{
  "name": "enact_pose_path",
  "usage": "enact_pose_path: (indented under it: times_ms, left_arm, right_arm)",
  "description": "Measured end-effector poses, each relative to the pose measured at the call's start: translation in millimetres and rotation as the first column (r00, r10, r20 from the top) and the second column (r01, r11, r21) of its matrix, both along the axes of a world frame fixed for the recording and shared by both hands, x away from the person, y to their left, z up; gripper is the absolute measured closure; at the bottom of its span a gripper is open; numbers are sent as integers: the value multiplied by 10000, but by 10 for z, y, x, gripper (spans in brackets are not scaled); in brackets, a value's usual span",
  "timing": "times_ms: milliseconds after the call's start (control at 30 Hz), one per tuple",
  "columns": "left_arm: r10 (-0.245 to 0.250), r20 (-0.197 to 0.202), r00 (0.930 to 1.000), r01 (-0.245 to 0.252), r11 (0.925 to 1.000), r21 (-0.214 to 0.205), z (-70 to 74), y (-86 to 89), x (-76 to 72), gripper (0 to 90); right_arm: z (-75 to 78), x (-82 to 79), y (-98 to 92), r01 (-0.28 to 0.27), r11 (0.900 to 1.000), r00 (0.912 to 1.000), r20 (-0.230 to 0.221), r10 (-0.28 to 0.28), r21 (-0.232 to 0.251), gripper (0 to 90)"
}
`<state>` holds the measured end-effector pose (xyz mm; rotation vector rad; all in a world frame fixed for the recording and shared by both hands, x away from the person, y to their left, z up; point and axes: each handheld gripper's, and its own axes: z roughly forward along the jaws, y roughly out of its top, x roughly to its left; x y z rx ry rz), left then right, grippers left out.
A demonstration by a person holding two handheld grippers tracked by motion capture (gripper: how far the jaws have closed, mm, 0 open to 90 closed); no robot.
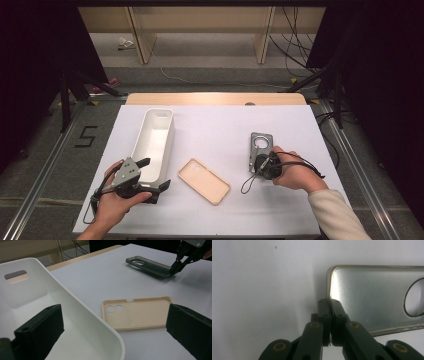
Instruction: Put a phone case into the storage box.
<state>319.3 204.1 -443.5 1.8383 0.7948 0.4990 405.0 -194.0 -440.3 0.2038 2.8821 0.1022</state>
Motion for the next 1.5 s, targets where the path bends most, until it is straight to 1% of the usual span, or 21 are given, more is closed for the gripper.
enact_pose_path:
  times_ms: [33,133,167,267,367,433,567,633,767,833,933,967,1000,1167,1233,1300,1367,1433,1500]
  left_arm:
    - [0,1,10000,0,10000,2,0,0,0,9]
    - [4,8,10000,-4,10000,1,1,-1,-1,9]
    - [1,8,10000,-1,10000,7,1,0,0,9]
    - [10,9,10000,-10,10000,6,1,-1,-1,9]
    - [30,18,10000,-30,10000,27,4,-3,-4,11]
    - [30,29,10000,-30,10000,21,10,-9,-8,11]
    - [16,68,10000,-17,10000,54,36,-39,-6,16]
    - [56,38,10000,-56,10000,-24,66,-60,3,21]
    - [106,-163,9998,-109,9998,-183,133,-122,50,41]
    - [26,-236,9997,-33,9995,-299,174,-163,99,50]
    - [39,-255,9997,-49,9993,-367,256,-242,188,65]
    - [25,-276,9996,-35,9994,-354,284,-272,220,75]
    - [7,-292,9996,-18,9993,-372,310,-303,252,75]
    - [66,-534,9985,-84,9994,-334,431,-485,445,130]
    - [55,-654,9978,-70,9997,-232,471,-573,529,144]
    - [-17,-887,9961,7,9999,-109,507,-669,622,152]
    - [-61,-1141,9934,68,10000,64,538,-768,723,159]
    - [-22,-1398,9902,64,9995,297,565,-874,826,175]
    - [-59,-1649,9863,127,9991,401,584,-975,930,192]
  right_arm:
    - [14,-4,3,-18,10000,10000,7,18,-28,885]
    - [29,-20,10,3,9997,9999,140,-6,235,885]
    - [42,-24,12,-14,9997,9999,133,11,234,885]
    - [68,-38,23,-15,9987,9997,257,2,508,885]
    - [105,-58,40,65,9956,9982,590,-120,937,885]
    - [118,-62,43,76,9948,9980,613,-139,1015,885]
    - [152,-95,64,54,9880,9975,691,-163,1547,885]
    - [170,-114,90,-2,9835,9972,735,-133,1807,885]
    - [204,-159,159,-45,9705,9970,755,-141,2411,886]
    - [219,-182,198,-80,9633,9975,692,-110,2684,887]
    - [237,-214,256,-203,9521,9980,631,10,3050,888]
    - [246,-235,291,-286,9462,9980,627,88,3224,888]
    - [246,-235,291,-286,9462,9980,627,88,3224,888]
    - [276,-285,367,-454,9339,9977,633,245,3546,889]
    - [284,-306,400,-577,9313,9969,700,348,3597,889]
    - [290,-322,423,-605,9273,9969,687,377,3693,889]
    - [297,-337,450,-671,9261,9966,698,443,3712,889]
    - [306,-352,474,-733,9247,9961,730,495,3736,890]
    - [313,-368,499,-785,9231,9954,802,520,3766,889]
